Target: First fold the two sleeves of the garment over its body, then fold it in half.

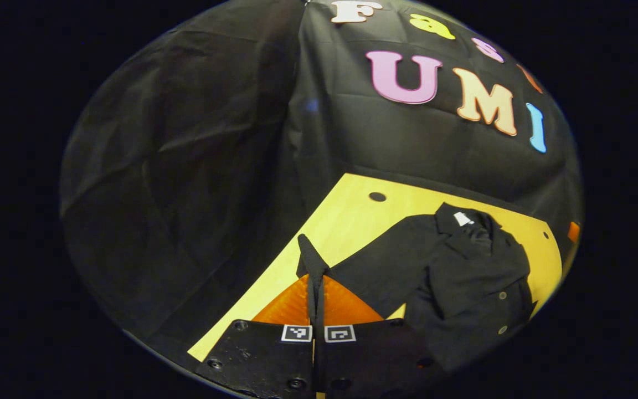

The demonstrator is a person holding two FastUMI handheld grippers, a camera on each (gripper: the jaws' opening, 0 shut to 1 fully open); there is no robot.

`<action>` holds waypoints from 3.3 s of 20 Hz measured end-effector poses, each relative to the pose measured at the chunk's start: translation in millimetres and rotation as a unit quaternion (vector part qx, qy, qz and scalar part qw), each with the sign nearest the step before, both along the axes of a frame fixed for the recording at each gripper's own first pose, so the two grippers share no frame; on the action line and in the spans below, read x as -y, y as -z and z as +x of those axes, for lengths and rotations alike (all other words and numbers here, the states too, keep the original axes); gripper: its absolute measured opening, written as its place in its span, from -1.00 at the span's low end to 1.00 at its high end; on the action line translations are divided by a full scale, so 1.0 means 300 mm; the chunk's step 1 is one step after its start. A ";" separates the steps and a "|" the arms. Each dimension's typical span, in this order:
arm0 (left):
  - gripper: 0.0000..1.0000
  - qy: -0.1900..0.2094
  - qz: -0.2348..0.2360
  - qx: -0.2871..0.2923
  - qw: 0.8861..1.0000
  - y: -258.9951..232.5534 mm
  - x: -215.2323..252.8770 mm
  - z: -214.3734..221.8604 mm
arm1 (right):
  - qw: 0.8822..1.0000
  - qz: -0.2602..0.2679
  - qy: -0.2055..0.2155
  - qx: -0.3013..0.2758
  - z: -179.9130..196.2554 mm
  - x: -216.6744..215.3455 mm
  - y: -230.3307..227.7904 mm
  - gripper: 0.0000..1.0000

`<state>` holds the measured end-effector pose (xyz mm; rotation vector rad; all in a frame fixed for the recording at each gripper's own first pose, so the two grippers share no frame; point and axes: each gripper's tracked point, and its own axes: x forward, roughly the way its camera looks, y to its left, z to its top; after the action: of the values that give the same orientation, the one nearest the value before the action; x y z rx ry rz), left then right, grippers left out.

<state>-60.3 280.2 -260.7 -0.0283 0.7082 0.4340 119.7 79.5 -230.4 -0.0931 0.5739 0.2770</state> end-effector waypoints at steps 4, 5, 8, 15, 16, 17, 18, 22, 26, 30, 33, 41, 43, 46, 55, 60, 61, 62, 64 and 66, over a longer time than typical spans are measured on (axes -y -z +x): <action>-1.00 0.046 0.008 0.010 0.999 -0.025 0.129 0.122 | 1.000 0.007 0.026 -0.001 -0.026 0.124 0.001 0.96; -1.00 0.057 0.009 0.014 0.998 -0.031 0.160 0.150 | 0.999 0.010 0.034 -0.002 -0.034 0.158 0.000 0.96; -1.00 0.089 0.008 0.017 0.996 -0.043 0.267 0.231 | 0.998 0.017 0.059 0.000 -0.061 0.252 0.000 0.96; -1.00 0.170 -0.003 0.026 0.985 -0.047 0.564 0.379 | 0.994 0.023 0.111 0.003 -0.140 0.472 0.001 0.96; -1.00 0.180 -0.005 0.026 0.983 -0.043 0.604 0.399 | 0.993 0.023 0.118 0.002 -0.153 0.500 0.005 0.96; -1.00 0.190 -0.007 0.027 0.981 -0.039 0.644 0.418 | 0.992 0.023 0.124 0.001 -0.165 0.527 0.008 0.96; -1.00 0.201 -0.007 0.027 0.979 -0.040 0.678 0.437 | 0.991 0.023 0.132 0.000 -0.176 0.554 0.011 0.95; -1.00 0.240 -0.011 0.019 0.970 -0.006 0.819 0.496 | 0.987 0.026 0.161 0.002 -0.209 0.657 0.010 0.96; -1.00 0.276 -0.020 0.010 0.961 0.045 0.976 0.539 | 0.982 0.025 0.188 -0.003 -0.250 0.761 0.021 0.95; -1.00 0.303 -0.027 -0.005 0.953 0.100 1.113 0.566 | 0.977 0.027 0.210 -0.007 -0.272 0.840 0.027 0.95; -1.00 0.310 -0.016 -0.016 0.951 0.127 1.167 0.583 | 0.977 0.028 0.213 -0.006 -0.282 0.878 0.028 0.87; 0.89 0.237 0.011 0.052 0.970 -0.069 1.045 0.482 | 0.987 0.069 0.142 -0.022 -0.279 0.824 0.063 0.96; 0.89 0.224 0.018 0.048 0.973 -0.096 0.971 0.394 | 0.990 0.073 0.120 -0.029 -0.293 0.778 0.079 0.96; 0.89 0.212 0.030 0.027 0.976 -0.091 0.851 0.239 | 0.992 0.076 0.099 -0.032 -0.330 0.693 0.084 0.95; 0.90 0.171 0.011 -0.057 0.983 0.027 0.556 -0.213 | 0.993 0.033 0.077 -0.085 -0.571 0.506 0.243 0.87; 0.90 0.176 -0.007 -0.094 0.980 0.114 0.478 -0.394 | 0.990 0.019 0.089 -0.107 -0.690 0.457 0.321 0.95; 0.90 0.178 -0.011 -0.104 0.979 0.141 0.465 -0.429 | 0.989 0.015 0.093 -0.112 -0.706 0.451 0.337 0.95; 0.90 0.178 -0.015 -0.113 0.977 0.165 0.452 -0.456 | 0.988 0.011 0.096 -0.117 -0.724 0.444 0.357 0.96; 0.90 0.174 -0.025 -0.132 0.976 0.201 0.429 -0.514 | 0.986 -0.002 0.101 -0.132 -0.757 0.443 0.404 0.96; 0.90 0.165 -0.034 -0.151 0.974 0.245 0.410 -0.562 | 0.982 -0.015 0.106 -0.154 -0.788 0.449 0.453 0.96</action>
<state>-228.9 157.3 -334.3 0.0913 1.0082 0.0934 -116.6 -55.2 -366.2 -0.0179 0.8884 0.0739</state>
